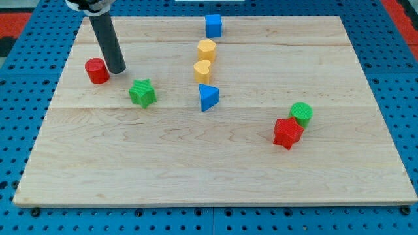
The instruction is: Place the red circle above the green star
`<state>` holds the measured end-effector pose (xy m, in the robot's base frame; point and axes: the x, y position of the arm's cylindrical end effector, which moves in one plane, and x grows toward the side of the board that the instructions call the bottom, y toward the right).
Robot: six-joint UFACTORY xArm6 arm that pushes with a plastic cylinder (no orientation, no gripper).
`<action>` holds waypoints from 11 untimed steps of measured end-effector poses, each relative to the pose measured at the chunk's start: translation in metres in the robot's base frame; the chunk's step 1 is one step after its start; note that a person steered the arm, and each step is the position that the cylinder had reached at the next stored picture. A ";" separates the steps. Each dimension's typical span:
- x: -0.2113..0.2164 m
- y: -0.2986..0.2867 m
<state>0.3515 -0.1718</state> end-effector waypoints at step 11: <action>-0.028 -0.024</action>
